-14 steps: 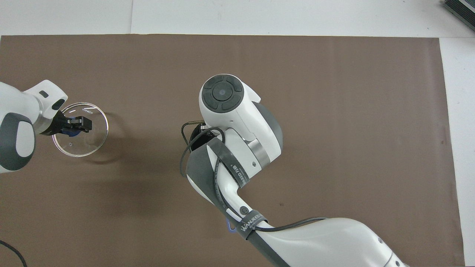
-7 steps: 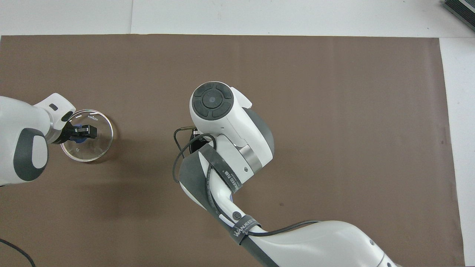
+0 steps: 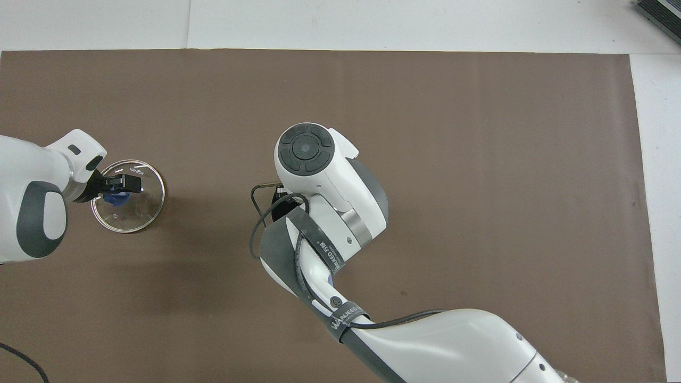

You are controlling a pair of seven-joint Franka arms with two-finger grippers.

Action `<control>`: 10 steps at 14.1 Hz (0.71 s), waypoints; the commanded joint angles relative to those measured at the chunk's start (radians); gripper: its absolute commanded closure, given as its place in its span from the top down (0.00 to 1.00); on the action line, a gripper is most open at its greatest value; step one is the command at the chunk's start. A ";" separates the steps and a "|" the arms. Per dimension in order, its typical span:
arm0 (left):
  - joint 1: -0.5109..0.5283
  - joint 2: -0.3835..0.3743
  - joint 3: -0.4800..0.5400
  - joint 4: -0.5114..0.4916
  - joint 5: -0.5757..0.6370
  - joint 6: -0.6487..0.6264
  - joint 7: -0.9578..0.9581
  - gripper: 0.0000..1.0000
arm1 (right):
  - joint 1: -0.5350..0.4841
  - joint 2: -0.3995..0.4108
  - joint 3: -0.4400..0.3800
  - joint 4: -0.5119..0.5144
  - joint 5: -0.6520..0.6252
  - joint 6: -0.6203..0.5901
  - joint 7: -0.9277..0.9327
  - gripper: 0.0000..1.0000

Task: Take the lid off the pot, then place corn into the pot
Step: 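Set the lid down with the left gripper while the right gripper carries corn, then release the corn into the pot with the right gripper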

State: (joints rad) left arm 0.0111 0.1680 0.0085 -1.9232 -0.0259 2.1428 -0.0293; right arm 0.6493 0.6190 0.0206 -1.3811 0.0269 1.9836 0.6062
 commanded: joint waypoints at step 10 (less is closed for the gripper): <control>-0.026 -0.066 0.002 0.340 -0.012 -0.494 0.057 1.00 | -0.074 -0.125 -0.008 -0.032 -0.005 -0.089 0.001 1.00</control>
State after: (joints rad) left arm -0.0086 0.1403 0.0022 -1.6007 -0.0363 1.6951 -0.0139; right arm 0.6283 0.5677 0.0049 -1.3884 0.0244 1.9297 0.6062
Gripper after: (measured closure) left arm 0.000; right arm 0.000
